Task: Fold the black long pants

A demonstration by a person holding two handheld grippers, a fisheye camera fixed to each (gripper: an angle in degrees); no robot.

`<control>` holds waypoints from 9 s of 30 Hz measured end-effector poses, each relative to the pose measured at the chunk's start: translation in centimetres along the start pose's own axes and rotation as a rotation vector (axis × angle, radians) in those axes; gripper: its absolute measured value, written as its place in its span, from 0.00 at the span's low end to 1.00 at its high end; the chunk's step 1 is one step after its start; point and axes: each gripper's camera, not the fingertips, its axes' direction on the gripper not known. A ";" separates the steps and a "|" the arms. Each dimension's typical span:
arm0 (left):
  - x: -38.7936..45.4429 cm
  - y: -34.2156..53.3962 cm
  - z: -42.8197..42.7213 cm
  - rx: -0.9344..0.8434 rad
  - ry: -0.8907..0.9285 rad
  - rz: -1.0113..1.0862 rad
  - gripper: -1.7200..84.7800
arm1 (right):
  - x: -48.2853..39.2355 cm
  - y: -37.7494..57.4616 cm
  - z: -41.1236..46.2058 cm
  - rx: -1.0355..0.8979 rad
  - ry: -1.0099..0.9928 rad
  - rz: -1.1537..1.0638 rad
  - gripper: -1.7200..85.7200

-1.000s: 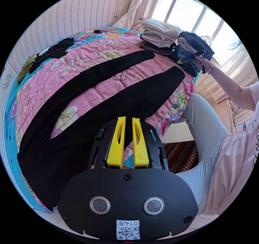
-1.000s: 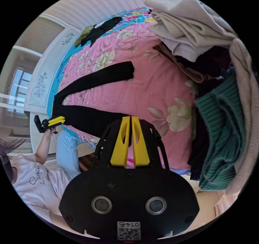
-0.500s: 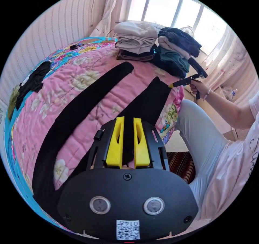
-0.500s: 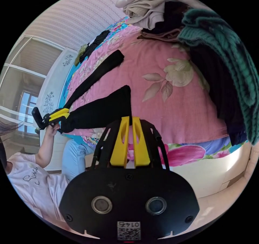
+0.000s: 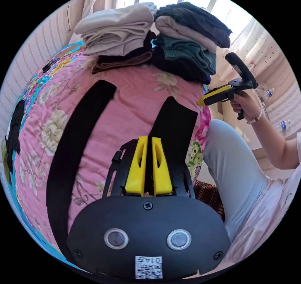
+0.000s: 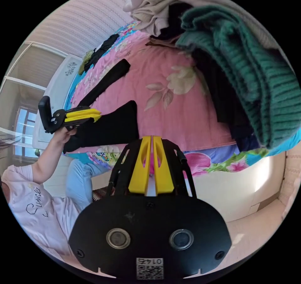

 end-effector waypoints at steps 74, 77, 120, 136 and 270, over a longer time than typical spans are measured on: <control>-17.4 -16.4 0.3 -0.163 -0.172 -0.046 0.02 | -1.3 -25.4 8.8 0.011 -0.371 -0.388 0.02; -20.6 -10.9 -7.8 -0.031 -0.159 -0.179 0.01 | -1.4 -25.9 8.9 0.006 -0.382 -0.384 0.02; -18.9 31.6 -19.1 -0.036 -0.357 -0.596 0.06 | -11.2 -38.8 7.0 0.227 -0.073 -0.164 0.06; -13.4 5.5 -10.1 0.052 -0.312 -0.050 0.09 | -5.7 -33.7 8.4 0.188 -0.342 -0.214 0.03; -15.2 -22.2 8.0 -0.258 -0.088 0.103 0.02 | 9.3 -17.5 9.2 0.058 -0.533 -0.178 0.02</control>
